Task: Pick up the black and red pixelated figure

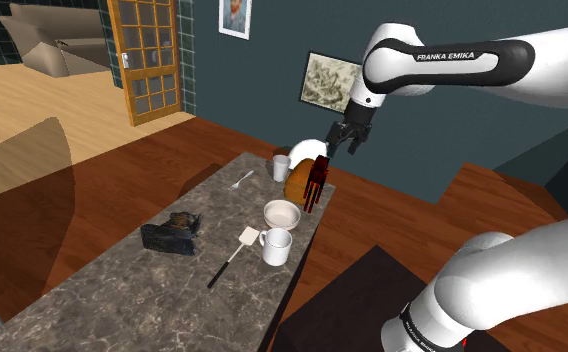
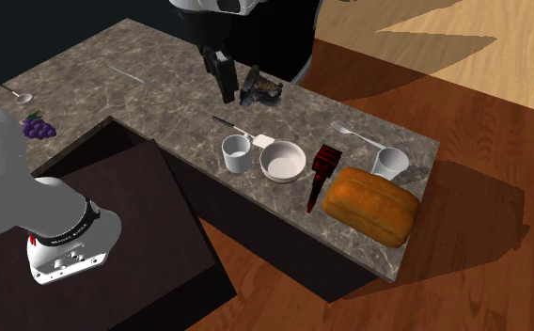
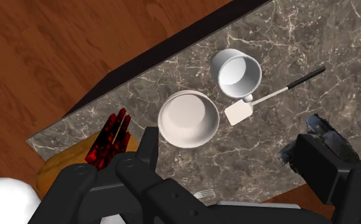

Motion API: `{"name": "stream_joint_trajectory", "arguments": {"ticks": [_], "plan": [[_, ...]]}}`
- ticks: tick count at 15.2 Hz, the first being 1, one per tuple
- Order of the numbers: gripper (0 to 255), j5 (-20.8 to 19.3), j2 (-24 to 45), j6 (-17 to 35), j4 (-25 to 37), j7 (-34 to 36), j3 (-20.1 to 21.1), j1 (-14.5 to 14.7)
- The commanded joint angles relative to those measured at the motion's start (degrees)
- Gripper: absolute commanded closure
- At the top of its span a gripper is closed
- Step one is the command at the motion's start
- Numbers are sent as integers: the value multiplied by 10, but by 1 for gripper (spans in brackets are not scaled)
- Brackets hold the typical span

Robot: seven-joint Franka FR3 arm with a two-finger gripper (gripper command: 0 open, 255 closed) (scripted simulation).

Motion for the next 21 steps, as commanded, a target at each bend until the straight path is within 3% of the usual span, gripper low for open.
{"name": "stream_joint_trajectory", "arguments": {"ticks": [1,11,21], "plan": [[0,-5,41,22,17,-16,-11,-4],[0,-2,248,98,135,-91,-53,-22],[0,26,468,114,328,-158,-69,-58]]}}
